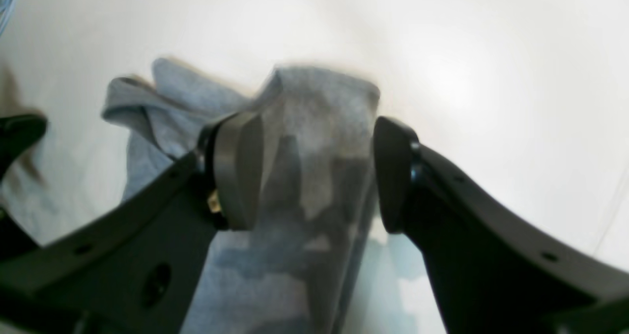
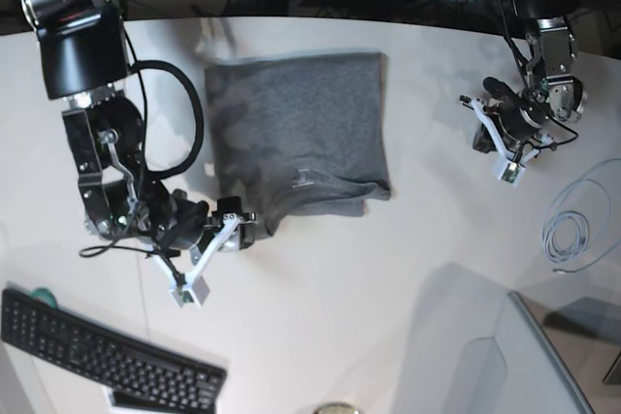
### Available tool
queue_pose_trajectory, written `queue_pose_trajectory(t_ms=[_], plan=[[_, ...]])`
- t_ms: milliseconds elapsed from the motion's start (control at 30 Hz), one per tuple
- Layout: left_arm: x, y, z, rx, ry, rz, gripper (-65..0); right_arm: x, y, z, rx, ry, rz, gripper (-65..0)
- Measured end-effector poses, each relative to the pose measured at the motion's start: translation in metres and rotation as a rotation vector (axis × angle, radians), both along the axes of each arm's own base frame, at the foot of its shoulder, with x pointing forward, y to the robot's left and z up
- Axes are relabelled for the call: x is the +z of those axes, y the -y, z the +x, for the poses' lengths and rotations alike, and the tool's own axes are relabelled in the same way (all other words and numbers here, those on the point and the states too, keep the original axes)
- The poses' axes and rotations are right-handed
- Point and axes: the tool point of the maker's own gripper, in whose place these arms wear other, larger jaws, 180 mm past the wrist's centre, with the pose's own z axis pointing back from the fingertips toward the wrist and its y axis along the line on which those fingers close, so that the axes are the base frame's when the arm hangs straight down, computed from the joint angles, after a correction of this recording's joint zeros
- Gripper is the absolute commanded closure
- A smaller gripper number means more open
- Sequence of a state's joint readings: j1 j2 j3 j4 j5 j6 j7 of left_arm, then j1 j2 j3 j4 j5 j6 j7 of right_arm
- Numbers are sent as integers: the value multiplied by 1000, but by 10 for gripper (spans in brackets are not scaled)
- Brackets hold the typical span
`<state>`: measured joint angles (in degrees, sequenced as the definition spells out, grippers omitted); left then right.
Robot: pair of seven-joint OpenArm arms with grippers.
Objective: Layout the t-shirt on the table in an organized manner, then fold the t-shirt properly
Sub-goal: 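Tuck the shirt corner with the right gripper and smooth the edge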
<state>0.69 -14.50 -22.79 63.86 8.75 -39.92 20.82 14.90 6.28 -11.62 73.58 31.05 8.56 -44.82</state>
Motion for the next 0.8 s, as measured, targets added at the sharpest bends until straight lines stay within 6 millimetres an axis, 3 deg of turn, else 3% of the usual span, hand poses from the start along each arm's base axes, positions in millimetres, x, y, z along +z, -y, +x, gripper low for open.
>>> queue_pose_trajectory(t_ms=[200,333,467,567,700,800], plan=[[-1,18,8,66,50,-89,0,-23,-3,21,-20,-36,-9,-339],[0,27,23,78,60,-118,0,-42,2,23,-9,-69,-54,-339],[2,42,45,81,74,-165,-267,-47,-3,21,-7,-53,-35,-338],[7,49,61,78,86,-185,-402,-49,-1,22,-15,-51,-39,-335],[18,71,82,74,125,-226,-420,-52,2,20,-18,-58,-42,-333],[19,84,83,86,91,-285,-418,-46,7,23,-19,-37,-46,-324]])
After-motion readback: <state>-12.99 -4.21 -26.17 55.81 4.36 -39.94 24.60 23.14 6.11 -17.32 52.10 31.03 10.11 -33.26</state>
